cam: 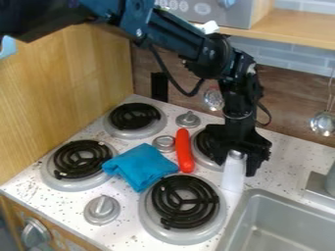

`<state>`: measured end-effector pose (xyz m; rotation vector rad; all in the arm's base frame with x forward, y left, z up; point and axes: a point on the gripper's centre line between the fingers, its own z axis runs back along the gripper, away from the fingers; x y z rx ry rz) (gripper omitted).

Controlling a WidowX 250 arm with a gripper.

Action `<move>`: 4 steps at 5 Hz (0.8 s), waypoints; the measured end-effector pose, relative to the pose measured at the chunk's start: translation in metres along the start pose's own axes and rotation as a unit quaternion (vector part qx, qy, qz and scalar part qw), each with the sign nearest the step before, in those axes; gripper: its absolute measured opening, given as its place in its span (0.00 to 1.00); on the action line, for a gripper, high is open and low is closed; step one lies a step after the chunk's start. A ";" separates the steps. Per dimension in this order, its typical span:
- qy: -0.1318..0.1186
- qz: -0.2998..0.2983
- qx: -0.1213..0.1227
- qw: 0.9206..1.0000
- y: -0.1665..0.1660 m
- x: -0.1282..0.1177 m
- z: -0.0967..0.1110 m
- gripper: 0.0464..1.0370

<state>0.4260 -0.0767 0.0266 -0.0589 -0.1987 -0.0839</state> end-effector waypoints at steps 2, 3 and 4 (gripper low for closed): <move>-0.028 0.037 0.005 0.999 0.004 -0.009 -0.002 0.60; -0.018 0.037 -0.002 0.999 0.003 -0.015 0.002 0.60; -0.049 0.045 -0.020 0.998 0.003 -0.018 0.035 0.60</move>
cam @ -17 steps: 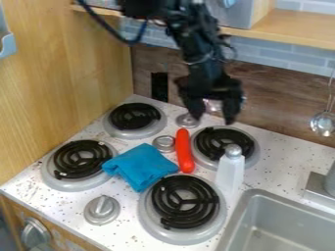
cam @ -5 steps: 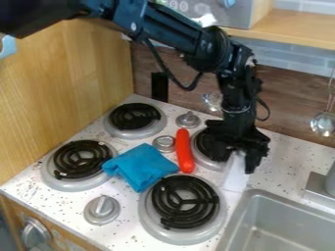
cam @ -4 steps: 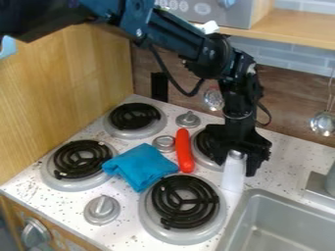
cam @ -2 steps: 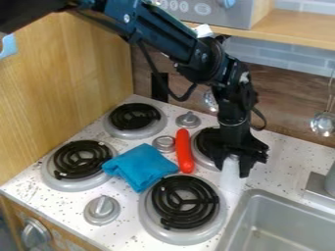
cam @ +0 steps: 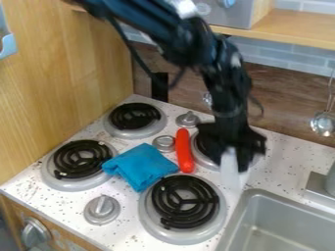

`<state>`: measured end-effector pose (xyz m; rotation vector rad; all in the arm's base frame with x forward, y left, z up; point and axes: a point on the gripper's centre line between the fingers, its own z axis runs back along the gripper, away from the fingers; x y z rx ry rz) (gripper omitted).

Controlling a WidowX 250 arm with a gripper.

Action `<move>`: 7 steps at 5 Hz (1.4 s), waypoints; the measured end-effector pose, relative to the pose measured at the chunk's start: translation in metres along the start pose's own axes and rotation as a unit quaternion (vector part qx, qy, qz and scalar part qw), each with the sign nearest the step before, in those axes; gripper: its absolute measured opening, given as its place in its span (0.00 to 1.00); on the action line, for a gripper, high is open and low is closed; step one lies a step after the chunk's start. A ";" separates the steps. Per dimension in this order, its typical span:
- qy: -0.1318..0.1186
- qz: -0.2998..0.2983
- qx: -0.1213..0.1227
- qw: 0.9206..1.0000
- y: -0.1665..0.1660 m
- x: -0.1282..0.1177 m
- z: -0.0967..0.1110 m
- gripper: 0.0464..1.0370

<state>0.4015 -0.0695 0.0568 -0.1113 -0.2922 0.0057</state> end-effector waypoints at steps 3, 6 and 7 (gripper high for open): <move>-0.077 0.114 -0.026 0.990 0.066 -0.039 0.091 0.60; -0.088 0.231 0.023 0.969 0.179 -0.087 0.105 0.60; -0.045 0.235 0.038 0.970 0.192 -0.100 0.078 0.60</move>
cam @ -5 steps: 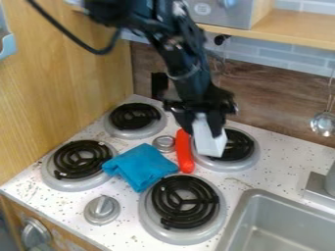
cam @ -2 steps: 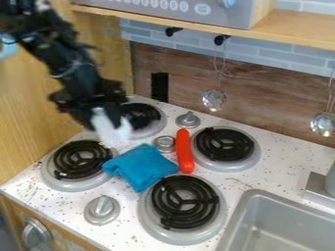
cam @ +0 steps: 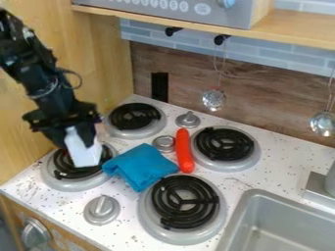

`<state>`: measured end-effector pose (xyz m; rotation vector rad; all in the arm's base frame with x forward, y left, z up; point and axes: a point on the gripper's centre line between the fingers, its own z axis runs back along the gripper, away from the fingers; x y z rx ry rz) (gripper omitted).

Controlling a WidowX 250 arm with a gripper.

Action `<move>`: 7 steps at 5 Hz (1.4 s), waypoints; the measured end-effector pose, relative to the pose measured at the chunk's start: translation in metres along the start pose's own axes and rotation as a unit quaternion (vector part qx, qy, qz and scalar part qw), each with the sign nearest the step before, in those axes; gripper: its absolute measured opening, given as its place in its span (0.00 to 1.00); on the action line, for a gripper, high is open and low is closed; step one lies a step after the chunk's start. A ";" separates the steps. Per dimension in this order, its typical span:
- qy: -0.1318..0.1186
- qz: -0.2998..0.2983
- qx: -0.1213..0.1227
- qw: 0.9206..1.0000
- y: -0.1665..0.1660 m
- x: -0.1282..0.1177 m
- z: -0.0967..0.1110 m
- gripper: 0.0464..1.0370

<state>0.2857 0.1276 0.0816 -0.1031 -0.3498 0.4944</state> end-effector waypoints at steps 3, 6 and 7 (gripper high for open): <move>0.064 -0.004 0.046 0.997 0.020 -0.024 -0.033 0.60; 0.073 -0.016 0.065 0.995 0.028 -0.037 -0.038 0.60; 0.070 -0.024 0.073 0.995 0.032 -0.037 -0.046 0.60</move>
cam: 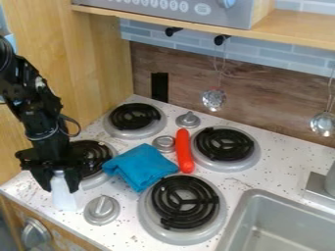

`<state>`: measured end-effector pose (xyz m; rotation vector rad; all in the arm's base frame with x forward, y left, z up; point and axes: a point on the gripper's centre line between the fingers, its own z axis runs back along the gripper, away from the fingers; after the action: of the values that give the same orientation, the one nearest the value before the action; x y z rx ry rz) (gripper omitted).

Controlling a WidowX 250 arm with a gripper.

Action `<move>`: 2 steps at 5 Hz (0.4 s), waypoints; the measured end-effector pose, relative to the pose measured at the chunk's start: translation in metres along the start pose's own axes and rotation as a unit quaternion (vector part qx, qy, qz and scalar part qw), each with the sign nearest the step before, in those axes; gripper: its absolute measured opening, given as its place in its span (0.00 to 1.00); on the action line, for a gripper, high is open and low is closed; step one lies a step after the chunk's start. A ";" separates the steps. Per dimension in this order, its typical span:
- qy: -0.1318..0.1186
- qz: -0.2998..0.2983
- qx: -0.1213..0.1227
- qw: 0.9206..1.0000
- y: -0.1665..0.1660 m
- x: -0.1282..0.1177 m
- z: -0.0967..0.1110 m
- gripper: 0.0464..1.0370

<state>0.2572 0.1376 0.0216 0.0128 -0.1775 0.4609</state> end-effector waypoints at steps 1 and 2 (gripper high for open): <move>-0.005 -0.004 0.003 1.000 0.000 0.001 -0.001 0.65; 0.004 0.004 0.005 1.000 0.001 -0.002 -0.002 0.93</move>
<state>0.2557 0.1380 0.0194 0.0193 -0.1671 0.4698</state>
